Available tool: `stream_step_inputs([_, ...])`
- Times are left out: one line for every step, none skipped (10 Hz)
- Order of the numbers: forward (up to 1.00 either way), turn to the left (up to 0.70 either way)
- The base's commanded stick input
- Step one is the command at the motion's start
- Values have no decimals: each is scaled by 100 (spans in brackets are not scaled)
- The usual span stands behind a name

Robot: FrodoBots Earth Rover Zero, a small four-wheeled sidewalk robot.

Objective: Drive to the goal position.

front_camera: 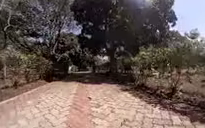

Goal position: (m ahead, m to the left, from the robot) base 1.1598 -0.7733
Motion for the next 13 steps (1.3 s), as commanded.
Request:
stream_step_inputs([100,0])
stream_step_inputs([100,0])
stream_step_inputs([100,0])
stream_step_inputs([100,0])
stream_step_inputs([100,0])
stream_step_inputs([100,0])
stream_step_inputs([100,0])
stream_step_inputs([100,0])
stream_step_inputs([100,0])
stream_step_inputs([100,0])
stream_step_inputs([100,0])
stream_step_inputs([100,0])
stream_step_inputs([100,0])
